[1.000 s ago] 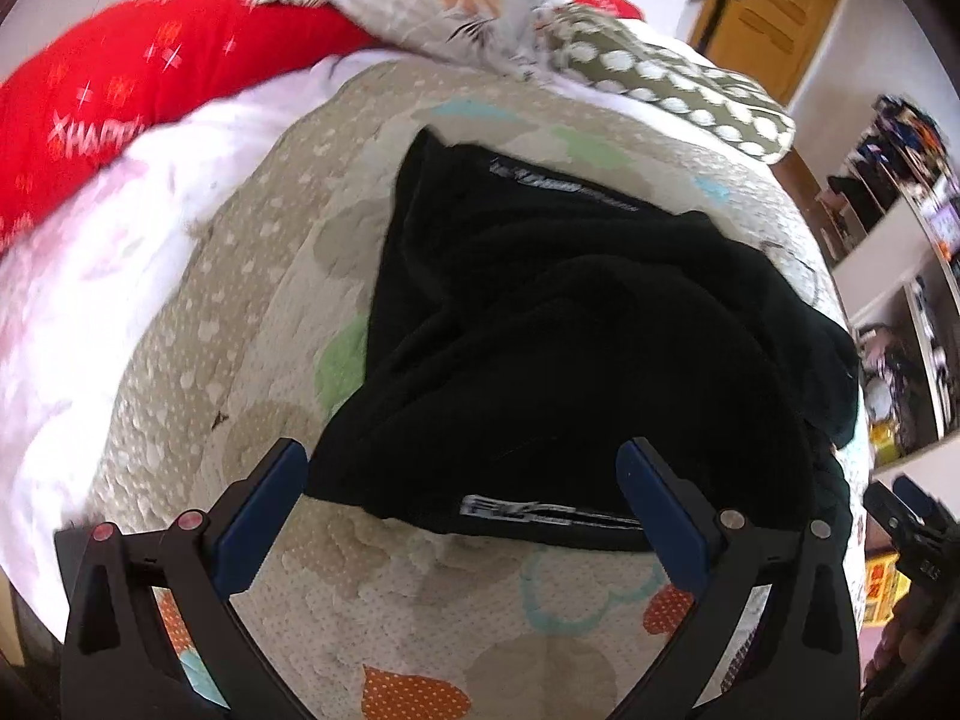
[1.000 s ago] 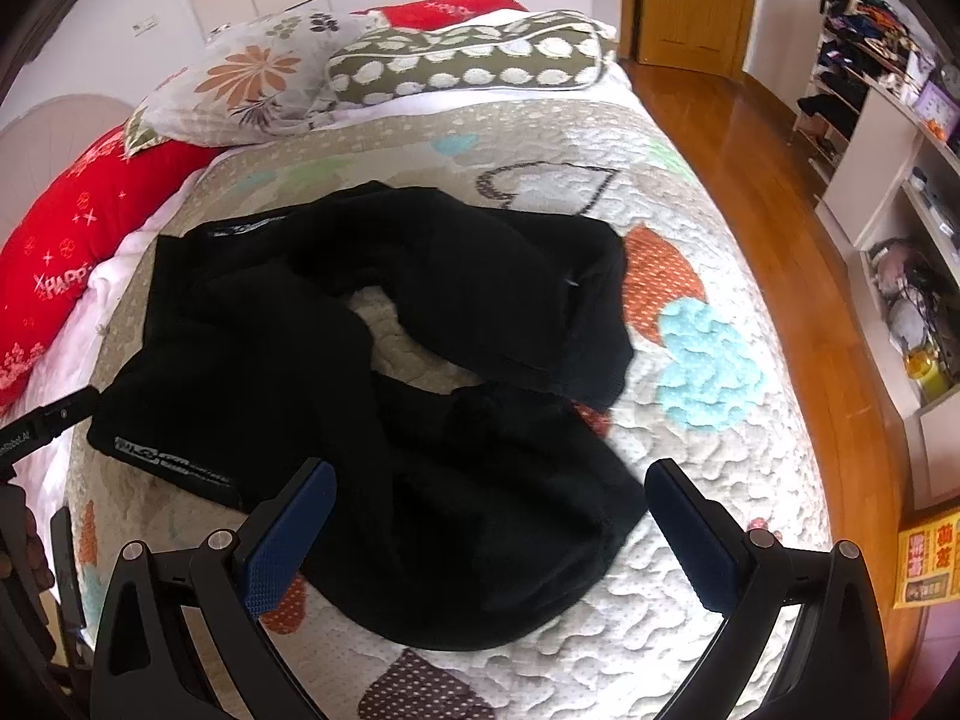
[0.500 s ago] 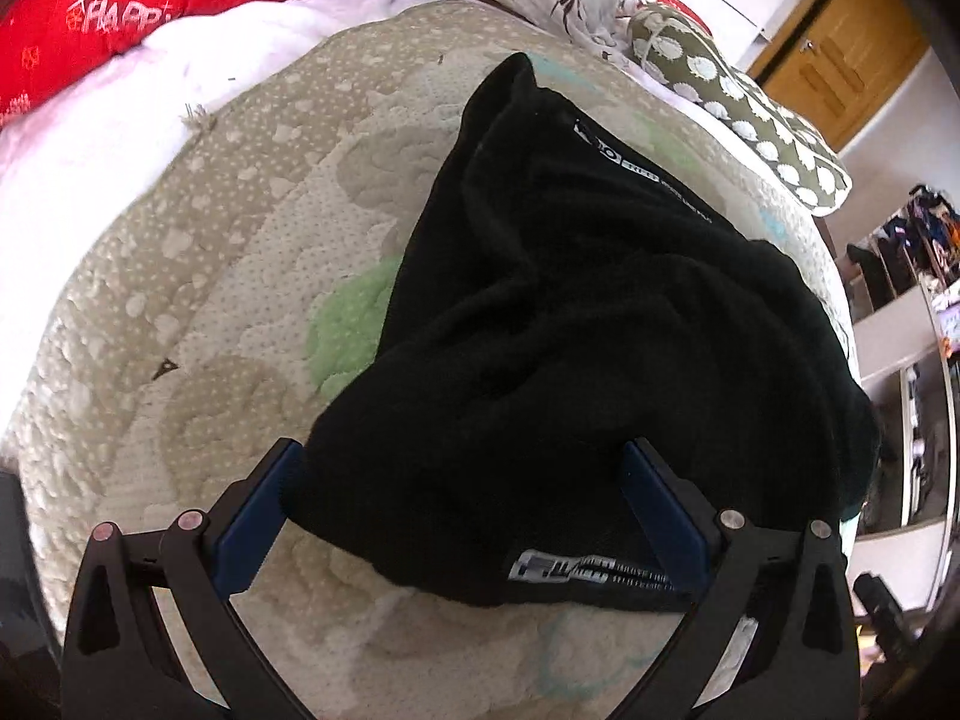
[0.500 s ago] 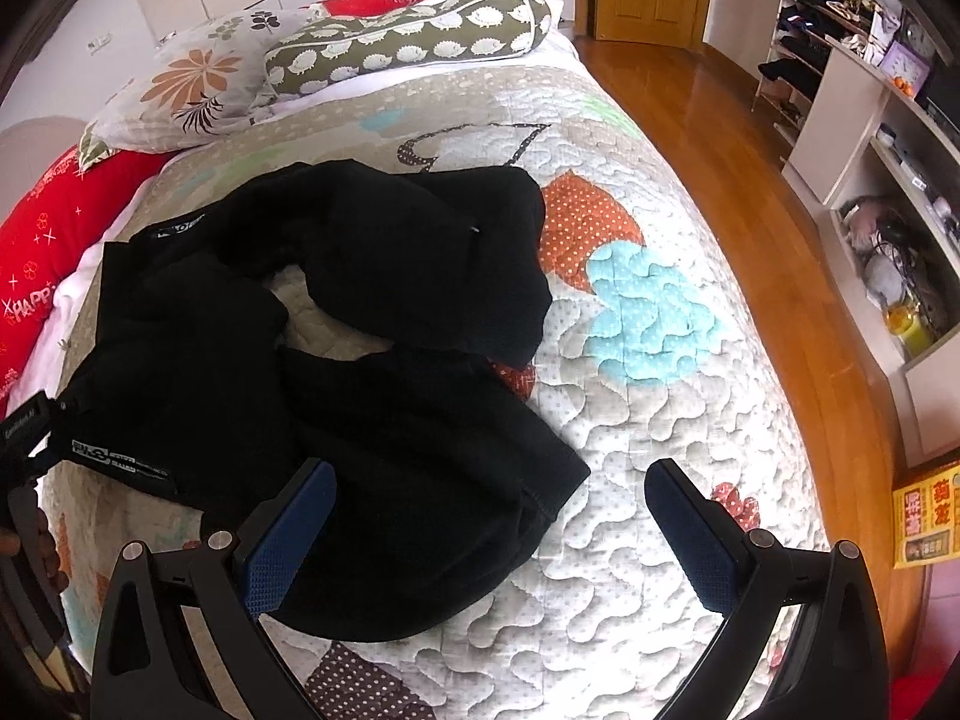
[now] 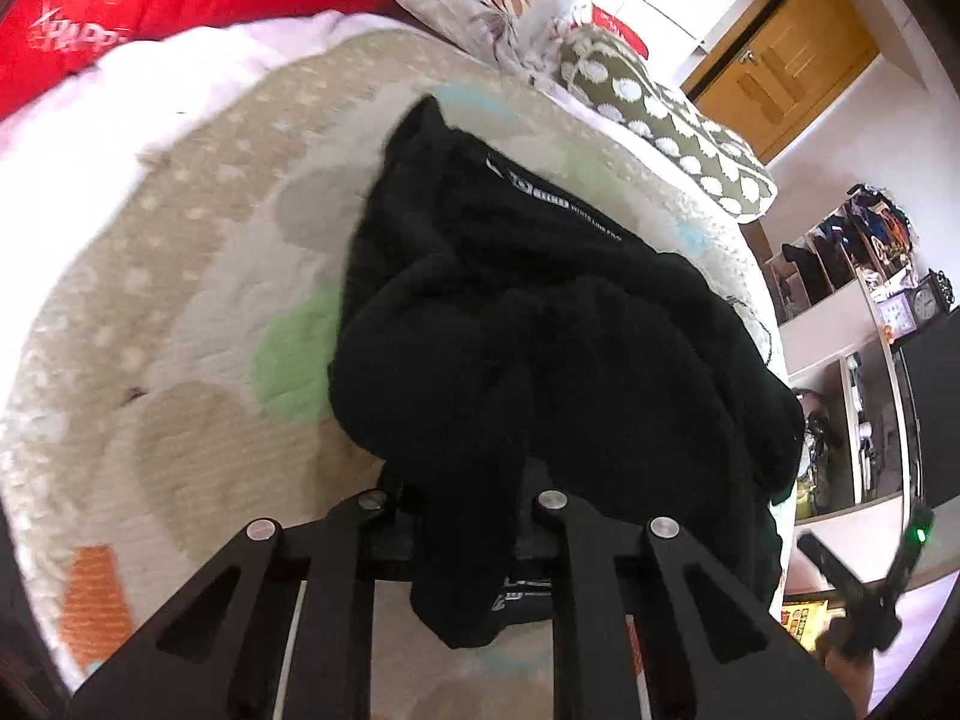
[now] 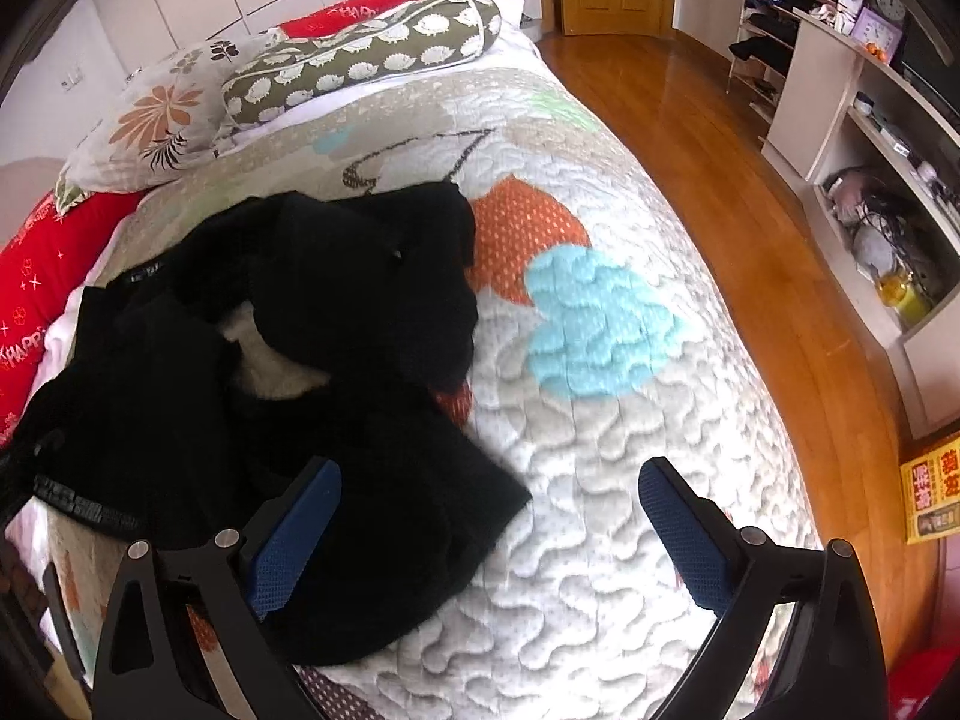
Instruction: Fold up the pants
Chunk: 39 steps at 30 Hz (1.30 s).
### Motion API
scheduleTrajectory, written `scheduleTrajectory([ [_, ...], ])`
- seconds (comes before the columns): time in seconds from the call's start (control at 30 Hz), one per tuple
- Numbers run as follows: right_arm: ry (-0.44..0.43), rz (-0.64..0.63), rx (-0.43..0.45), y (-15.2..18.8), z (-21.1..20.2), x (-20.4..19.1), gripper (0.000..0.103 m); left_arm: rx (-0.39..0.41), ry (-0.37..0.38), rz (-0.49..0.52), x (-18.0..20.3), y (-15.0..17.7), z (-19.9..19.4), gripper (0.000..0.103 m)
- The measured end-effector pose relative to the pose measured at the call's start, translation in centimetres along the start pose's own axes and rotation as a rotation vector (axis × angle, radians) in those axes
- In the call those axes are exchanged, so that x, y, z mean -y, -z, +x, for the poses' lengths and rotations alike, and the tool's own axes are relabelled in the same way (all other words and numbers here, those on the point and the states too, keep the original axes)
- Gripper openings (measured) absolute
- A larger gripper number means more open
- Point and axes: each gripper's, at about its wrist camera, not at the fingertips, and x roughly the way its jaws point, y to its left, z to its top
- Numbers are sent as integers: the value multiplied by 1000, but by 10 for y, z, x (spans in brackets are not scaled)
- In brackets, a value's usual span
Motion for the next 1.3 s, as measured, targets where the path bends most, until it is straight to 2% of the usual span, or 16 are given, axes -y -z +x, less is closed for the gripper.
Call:
scheduleTrajectory([
  [0.17,-48,-68,-84,-10,33,-11,87,-41,-73,-10,-33,11,-8,13],
  [0.23,-36,-108,-119,-9,46,-16,86,-54,-85,-15,-37,14,-4,13],
  [0.3,-59,-133,-136,-4,55,-18,79,-54,-94,-17,-35,14,0,13],
  [0.37,-79,-162,-103,-1,52,-19,63,-52,-104,-23,-35,15,3,13],
  [0.43,-130,-163,-102,0,45,-18,21,-55,-110,-41,-37,15,5,13],
  [0.47,-146,-146,-99,-1,37,-16,15,-59,-110,-46,-37,13,7,13],
  [0.67,-124,-9,-20,6,-24,31,15,-61,-83,-19,-32,12,-10,14],
  [0.73,-85,-3,-31,15,-33,44,15,-79,-67,5,-27,17,-12,14],
  [0.83,-47,33,-76,26,-23,58,15,-123,-75,24,-24,29,-4,16],
  [0.93,14,41,-131,35,8,68,15,-189,-107,14,-30,44,14,26],
  [1.0,33,49,-145,34,16,71,17,-196,-133,0,-38,52,18,40],
  [1.1,120,6,-131,30,10,64,40,-199,-153,-15,-50,55,7,47],
  [1.17,125,-8,-126,26,3,63,42,-197,-164,-21,-60,53,-5,51],
  [1.3,104,-59,-102,17,-20,50,41,-144,-203,-27,-80,41,-35,55],
])
